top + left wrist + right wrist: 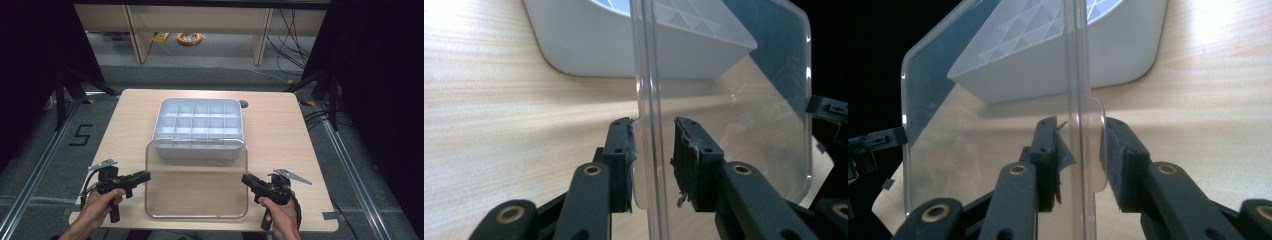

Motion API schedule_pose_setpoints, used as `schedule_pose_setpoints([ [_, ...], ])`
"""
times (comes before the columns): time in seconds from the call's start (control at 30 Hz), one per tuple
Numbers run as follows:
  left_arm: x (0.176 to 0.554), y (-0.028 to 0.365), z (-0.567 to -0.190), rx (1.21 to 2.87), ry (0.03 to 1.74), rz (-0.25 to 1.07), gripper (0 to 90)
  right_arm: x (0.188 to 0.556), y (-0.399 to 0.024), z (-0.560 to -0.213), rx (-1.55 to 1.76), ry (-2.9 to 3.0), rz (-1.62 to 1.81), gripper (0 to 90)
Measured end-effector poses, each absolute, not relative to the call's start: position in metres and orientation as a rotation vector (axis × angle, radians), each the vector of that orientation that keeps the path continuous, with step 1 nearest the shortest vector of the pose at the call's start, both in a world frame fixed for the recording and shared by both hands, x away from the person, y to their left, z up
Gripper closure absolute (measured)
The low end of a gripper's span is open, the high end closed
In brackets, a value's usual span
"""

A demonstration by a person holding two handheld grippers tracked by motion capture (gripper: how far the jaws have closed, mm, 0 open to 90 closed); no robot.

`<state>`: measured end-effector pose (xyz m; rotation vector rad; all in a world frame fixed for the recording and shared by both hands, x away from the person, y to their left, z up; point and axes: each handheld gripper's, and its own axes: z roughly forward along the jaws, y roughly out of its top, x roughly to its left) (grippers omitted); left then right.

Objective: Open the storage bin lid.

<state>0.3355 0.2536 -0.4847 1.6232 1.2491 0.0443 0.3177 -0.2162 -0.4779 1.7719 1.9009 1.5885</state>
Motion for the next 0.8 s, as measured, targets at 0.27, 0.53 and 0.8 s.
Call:
schedule_pose_setpoints([
  [0.27, 0.327, 0.251, -0.487, 1.601, 1.26, 0.062, 68.2, 0.305, -0.214, -0.483, 1.834, 1.906, 1.585, 68.6],
  [0.53, 0.324, 0.249, -0.493, 1.629, 1.263, 0.047, 67.5, 0.306, -0.217, -0.491, 1.799, 1.933, 1.557, 68.2],
  [0.8, 0.327, 0.248, -0.5, 1.667, 1.263, 0.008, 65.4, 0.305, -0.215, -0.495, 1.903, 1.929, 1.526, 66.8],
])
